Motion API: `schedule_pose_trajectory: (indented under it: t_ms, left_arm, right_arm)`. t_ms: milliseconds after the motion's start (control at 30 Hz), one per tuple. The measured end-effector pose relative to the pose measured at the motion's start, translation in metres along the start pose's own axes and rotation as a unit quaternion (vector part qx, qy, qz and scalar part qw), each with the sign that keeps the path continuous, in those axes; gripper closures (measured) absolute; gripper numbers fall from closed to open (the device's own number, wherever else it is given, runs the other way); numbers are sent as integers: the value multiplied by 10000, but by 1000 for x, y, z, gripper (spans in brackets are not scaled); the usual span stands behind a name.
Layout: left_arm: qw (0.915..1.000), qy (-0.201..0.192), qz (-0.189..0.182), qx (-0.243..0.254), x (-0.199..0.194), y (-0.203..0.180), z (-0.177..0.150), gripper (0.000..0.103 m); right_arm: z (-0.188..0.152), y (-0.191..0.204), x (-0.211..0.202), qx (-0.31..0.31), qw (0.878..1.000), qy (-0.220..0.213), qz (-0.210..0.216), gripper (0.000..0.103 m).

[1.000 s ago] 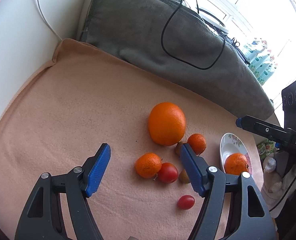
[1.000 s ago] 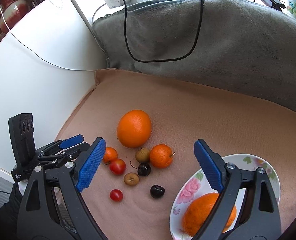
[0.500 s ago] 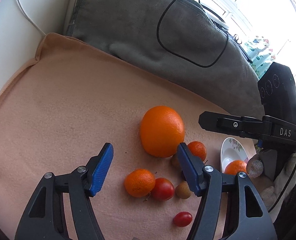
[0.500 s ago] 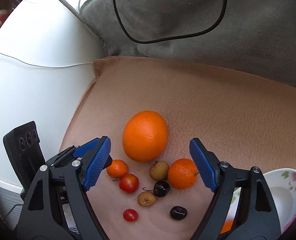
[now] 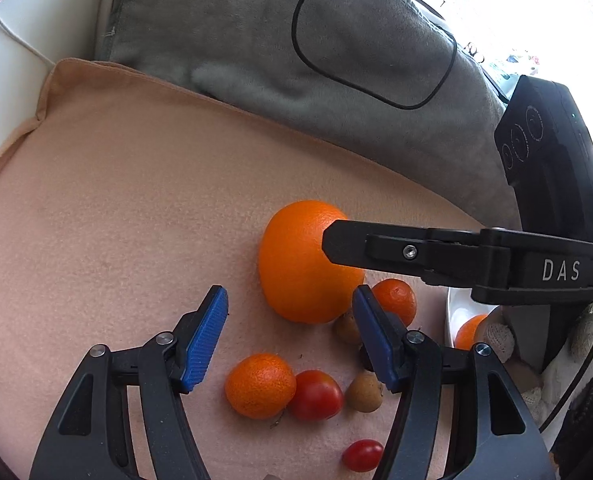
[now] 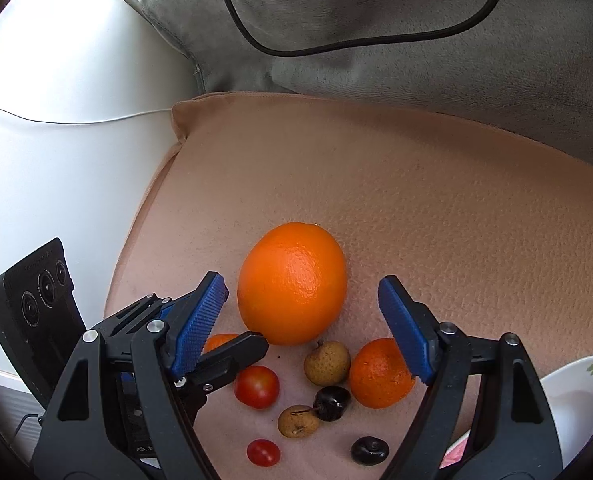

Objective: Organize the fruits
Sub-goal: 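Close the right gripper around the smooth large orange, then carry the smooth orange with the right gripper onto the plate beside the first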

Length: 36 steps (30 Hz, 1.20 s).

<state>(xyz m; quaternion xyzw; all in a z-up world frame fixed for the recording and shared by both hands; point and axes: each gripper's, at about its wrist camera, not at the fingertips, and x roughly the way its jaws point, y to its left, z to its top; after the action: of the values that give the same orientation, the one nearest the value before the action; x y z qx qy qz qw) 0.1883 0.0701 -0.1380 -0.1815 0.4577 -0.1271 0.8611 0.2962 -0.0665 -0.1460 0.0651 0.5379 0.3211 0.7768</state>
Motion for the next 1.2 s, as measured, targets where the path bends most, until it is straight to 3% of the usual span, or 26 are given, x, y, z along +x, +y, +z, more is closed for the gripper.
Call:
schedule_pose_trajectory:
  t_ms: [200,533,1200]
  left_arm:
    - [10000,35,-83,12,8,-5,5,39]
    - [9993,209,-284,-139,24,-5,10,39]
    - [9998,137,-151,-68,20,-15,15,41]
  right_arm:
    - [5,-2,11,73,9999,116,86,20]
    - [6,-5,19,146,9993,272,205,30]
    - [5,0,17,64,9996,231,157,33]
